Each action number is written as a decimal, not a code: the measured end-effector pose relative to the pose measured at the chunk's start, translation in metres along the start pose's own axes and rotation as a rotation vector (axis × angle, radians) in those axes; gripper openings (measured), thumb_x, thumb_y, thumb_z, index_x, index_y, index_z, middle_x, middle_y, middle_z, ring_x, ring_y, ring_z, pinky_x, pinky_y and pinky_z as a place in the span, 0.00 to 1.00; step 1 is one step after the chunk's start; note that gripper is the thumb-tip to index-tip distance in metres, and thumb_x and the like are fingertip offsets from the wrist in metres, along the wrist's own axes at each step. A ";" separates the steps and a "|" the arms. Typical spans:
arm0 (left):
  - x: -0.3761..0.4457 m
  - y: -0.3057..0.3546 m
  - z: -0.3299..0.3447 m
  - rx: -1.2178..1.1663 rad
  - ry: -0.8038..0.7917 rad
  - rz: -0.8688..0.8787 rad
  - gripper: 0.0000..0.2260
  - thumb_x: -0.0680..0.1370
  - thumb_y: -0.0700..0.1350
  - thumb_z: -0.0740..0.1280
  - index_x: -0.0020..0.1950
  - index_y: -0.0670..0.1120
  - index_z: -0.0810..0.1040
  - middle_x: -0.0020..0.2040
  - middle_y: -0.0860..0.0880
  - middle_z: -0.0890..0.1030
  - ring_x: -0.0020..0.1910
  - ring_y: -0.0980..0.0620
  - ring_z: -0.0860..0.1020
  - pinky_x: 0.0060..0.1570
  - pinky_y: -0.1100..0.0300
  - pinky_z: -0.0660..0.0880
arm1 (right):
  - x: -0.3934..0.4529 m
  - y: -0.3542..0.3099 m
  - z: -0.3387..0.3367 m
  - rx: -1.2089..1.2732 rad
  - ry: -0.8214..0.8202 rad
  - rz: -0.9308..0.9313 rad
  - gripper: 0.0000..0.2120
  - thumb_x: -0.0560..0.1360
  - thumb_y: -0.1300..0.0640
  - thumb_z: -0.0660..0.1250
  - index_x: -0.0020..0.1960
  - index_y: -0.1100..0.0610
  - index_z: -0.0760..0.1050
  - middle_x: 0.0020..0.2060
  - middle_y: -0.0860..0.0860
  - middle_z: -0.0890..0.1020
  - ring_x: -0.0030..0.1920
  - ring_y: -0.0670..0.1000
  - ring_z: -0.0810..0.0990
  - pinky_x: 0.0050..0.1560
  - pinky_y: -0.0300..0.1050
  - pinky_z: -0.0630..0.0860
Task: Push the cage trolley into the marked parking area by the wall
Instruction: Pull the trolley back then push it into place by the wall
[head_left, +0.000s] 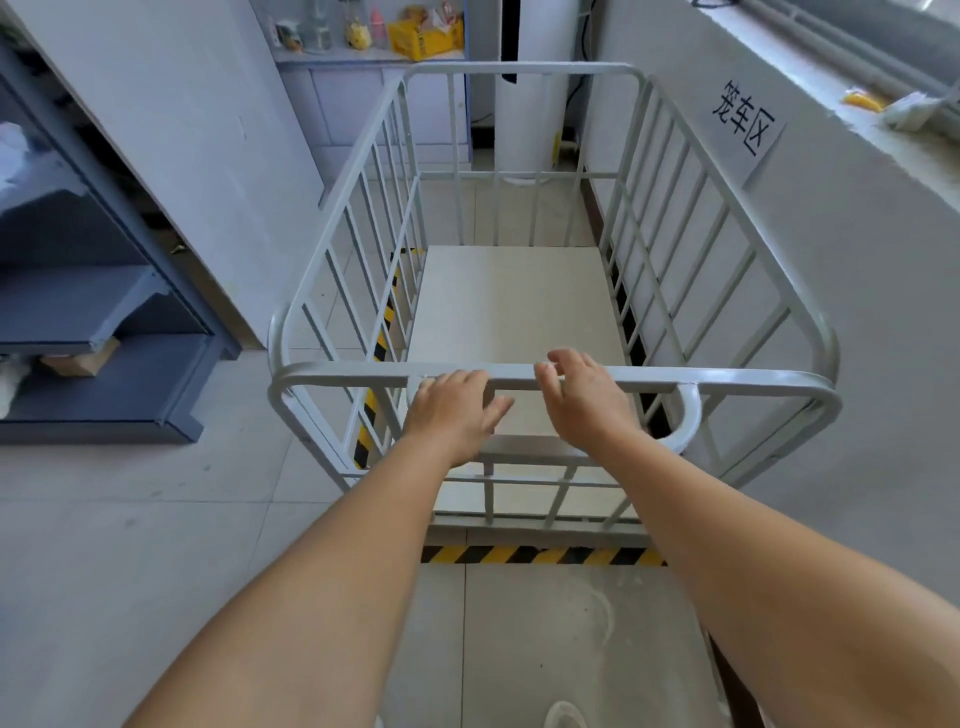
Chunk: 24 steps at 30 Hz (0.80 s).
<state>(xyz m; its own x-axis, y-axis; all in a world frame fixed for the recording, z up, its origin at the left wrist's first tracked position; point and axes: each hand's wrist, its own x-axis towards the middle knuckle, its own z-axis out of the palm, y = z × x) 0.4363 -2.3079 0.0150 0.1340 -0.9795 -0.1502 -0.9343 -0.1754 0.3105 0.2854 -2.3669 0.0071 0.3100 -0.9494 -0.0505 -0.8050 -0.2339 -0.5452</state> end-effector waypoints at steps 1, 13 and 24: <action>0.001 -0.014 -0.009 -0.013 0.031 0.001 0.22 0.81 0.59 0.54 0.69 0.47 0.69 0.67 0.47 0.74 0.66 0.45 0.70 0.64 0.50 0.62 | 0.005 -0.015 0.006 0.009 0.012 -0.006 0.23 0.81 0.44 0.51 0.69 0.56 0.67 0.65 0.54 0.74 0.66 0.55 0.70 0.63 0.51 0.66; 0.000 -0.201 -0.105 -0.073 0.138 0.039 0.24 0.81 0.59 0.55 0.73 0.48 0.65 0.71 0.47 0.70 0.69 0.45 0.67 0.65 0.49 0.65 | 0.060 -0.218 0.107 0.092 0.108 0.031 0.24 0.81 0.44 0.50 0.64 0.58 0.72 0.60 0.57 0.78 0.60 0.59 0.74 0.57 0.49 0.69; 0.075 -0.308 -0.161 -0.217 0.132 0.048 0.25 0.82 0.58 0.53 0.76 0.48 0.59 0.75 0.47 0.66 0.72 0.45 0.65 0.66 0.47 0.66 | 0.158 -0.306 0.148 0.133 0.208 0.086 0.24 0.80 0.45 0.49 0.63 0.61 0.72 0.58 0.58 0.78 0.58 0.58 0.74 0.51 0.48 0.68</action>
<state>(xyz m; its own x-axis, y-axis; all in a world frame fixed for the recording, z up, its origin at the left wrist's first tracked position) 0.7871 -2.3435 0.0591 0.1465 -0.9892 -0.0106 -0.8498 -0.1313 0.5105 0.6560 -2.4142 0.0422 0.1213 -0.9906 0.0639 -0.7459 -0.1335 -0.6526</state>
